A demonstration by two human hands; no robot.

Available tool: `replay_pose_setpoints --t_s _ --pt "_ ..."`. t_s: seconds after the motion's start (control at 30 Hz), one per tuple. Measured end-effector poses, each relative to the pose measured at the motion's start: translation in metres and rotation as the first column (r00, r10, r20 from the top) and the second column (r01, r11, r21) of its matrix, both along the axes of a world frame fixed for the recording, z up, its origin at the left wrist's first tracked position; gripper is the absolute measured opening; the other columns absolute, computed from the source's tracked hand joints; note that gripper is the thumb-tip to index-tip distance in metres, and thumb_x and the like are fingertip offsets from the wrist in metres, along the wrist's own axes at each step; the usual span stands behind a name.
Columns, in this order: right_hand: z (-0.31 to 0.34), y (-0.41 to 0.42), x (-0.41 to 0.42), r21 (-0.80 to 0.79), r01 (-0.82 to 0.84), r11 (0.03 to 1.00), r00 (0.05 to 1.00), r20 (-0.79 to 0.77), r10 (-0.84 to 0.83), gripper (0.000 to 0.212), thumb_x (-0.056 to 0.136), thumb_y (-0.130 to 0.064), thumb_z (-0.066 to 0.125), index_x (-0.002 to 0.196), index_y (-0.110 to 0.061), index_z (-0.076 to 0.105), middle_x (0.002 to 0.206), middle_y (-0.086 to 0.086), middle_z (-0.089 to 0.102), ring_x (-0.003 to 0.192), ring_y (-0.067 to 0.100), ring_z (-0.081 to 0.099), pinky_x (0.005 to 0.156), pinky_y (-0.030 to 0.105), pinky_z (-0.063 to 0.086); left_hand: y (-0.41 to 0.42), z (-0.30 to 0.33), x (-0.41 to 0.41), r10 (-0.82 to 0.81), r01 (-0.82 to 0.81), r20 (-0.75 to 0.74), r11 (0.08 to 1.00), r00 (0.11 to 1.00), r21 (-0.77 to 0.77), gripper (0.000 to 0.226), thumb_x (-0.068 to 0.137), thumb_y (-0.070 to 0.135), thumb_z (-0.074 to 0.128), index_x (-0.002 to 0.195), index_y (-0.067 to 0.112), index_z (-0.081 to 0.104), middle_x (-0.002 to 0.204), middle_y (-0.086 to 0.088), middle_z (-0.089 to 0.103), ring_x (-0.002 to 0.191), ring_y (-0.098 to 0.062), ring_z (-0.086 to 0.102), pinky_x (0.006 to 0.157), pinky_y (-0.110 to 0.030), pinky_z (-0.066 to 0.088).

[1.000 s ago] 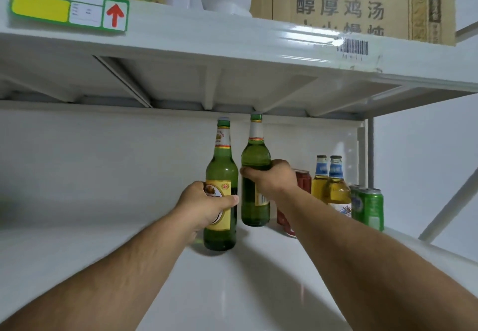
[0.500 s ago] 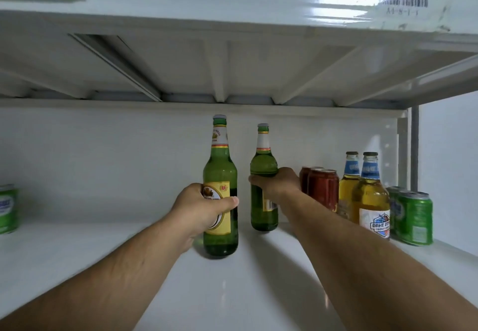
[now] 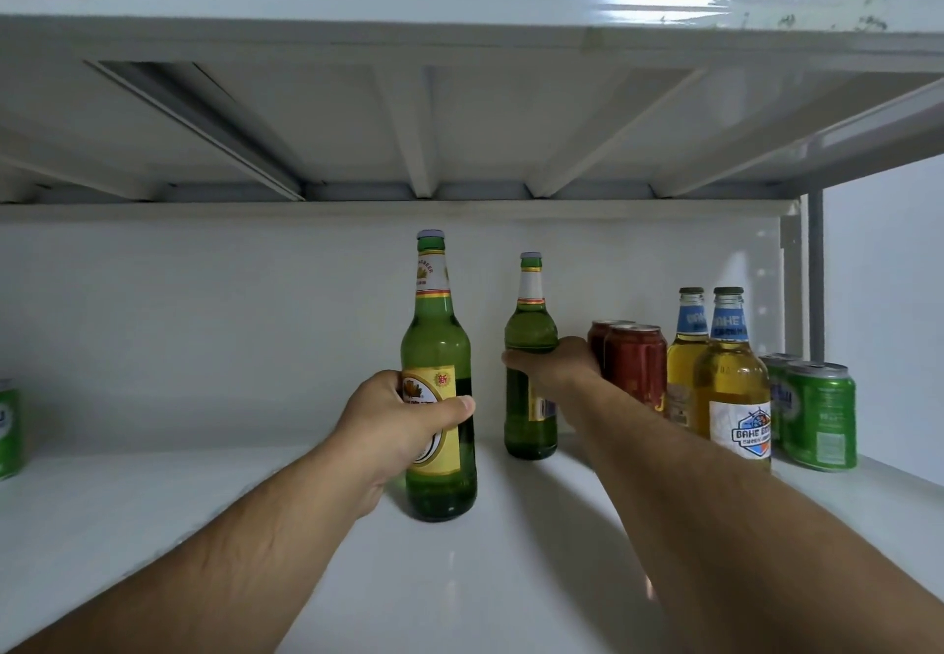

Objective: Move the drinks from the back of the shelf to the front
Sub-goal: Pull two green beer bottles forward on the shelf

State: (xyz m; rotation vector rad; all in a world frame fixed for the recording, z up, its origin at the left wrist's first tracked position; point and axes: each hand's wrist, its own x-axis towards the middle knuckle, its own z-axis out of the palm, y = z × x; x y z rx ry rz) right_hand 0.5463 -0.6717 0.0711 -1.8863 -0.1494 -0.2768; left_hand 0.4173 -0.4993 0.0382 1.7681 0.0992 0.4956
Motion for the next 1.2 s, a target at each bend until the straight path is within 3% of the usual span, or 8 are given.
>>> replay_pose_setpoints --t_s 0.5,0.67,0.8,0.9,1.03,1.2 --pt "0.003 -0.008 -0.018 -0.023 -0.067 0.997 0.997 -0.036 0.066 0.042 0.081 -0.044 0.078 0.103 -0.014 0.058 0.1 0.005 0.066 0.089 0.025 0.064 0.067 0.032 0.048 -0.012 -0.001 -0.002 0.027 -0.026 -0.019 0.999 0.999 0.03 0.051 0.069 0.036 0.096 0.112 0.02 0.074 0.105 -0.004 0.08 0.1 -0.028 0.077 0.096 -0.051 0.061" --pt "0.009 -0.014 -0.047 -0.185 -0.061 0.981 0.998 -0.041 0.054 0.031 0.092 -0.033 0.069 0.111 -0.011 0.056 0.105 0.009 0.064 0.094 0.026 0.063 0.081 0.035 0.051 -0.027 0.012 -0.006 0.02 -0.019 -0.006 0.999 1.0 0.032 0.047 0.072 0.028 0.096 0.111 0.016 0.073 0.104 -0.006 0.08 0.097 -0.028 0.077 0.095 -0.049 0.061" --pt "0.013 -0.031 -0.076 -0.343 -0.074 0.936 0.997 -0.022 0.07 0.019 0.097 -0.027 0.063 0.105 -0.013 0.053 0.093 0.005 0.058 0.081 0.019 0.057 0.075 0.032 0.043 -0.044 0.024 0.001 0.013 -0.014 0.013 0.999 1.0 0.044 0.043 0.074 0.025 0.094 0.109 0.015 0.071 0.103 -0.005 0.078 0.096 -0.027 0.076 0.094 -0.046 0.061" --pt "0.014 -0.051 -0.09 -0.437 -0.097 0.894 0.995 -0.016 0.1 0.016 0.094 -0.022 0.064 0.098 -0.01 0.054 0.078 0.004 0.054 0.064 0.016 0.052 0.068 0.033 0.047 -0.057 0.028 0.013 -0.005 0.005 0.013 0.999 1.0 0.049 0.045 0.071 0.023 0.095 0.109 0.014 0.073 0.102 -0.005 0.08 0.093 -0.026 0.078 0.093 -0.047 0.062" --pt "0.008 -0.075 -0.1 -0.442 -0.123 0.889 0.991 -0.003 0.135 0.034 0.085 -0.02 0.07 0.112 0.0 0.064 0.092 0.013 0.063 0.08 0.026 0.061 0.084 0.044 0.057 -0.075 0.024 0.03 -0.001 0.001 -0.003 0.999 1.0 0.048 0.053 0.067 0.026 0.097 0.112 0.016 0.071 0.104 -0.005 0.079 0.095 -0.026 0.077 0.093 -0.048 0.062" --pt "-0.002 -0.087 -0.104 -0.503 -0.148 0.852 0.981 0.034 0.191 0.035 0.09 -0.015 0.065 0.119 0.004 0.062 0.107 0.023 0.066 0.083 0.028 0.057 0.085 0.042 0.055 -0.095 0.017 0.041 0.021 -0.02 -0.016 0.997 1.0 0.074 0.058 0.07 0.029 0.096 0.118 0.017 0.065 0.111 -0.004 0.074 0.103 -0.026 0.072 0.097 -0.049 0.06"
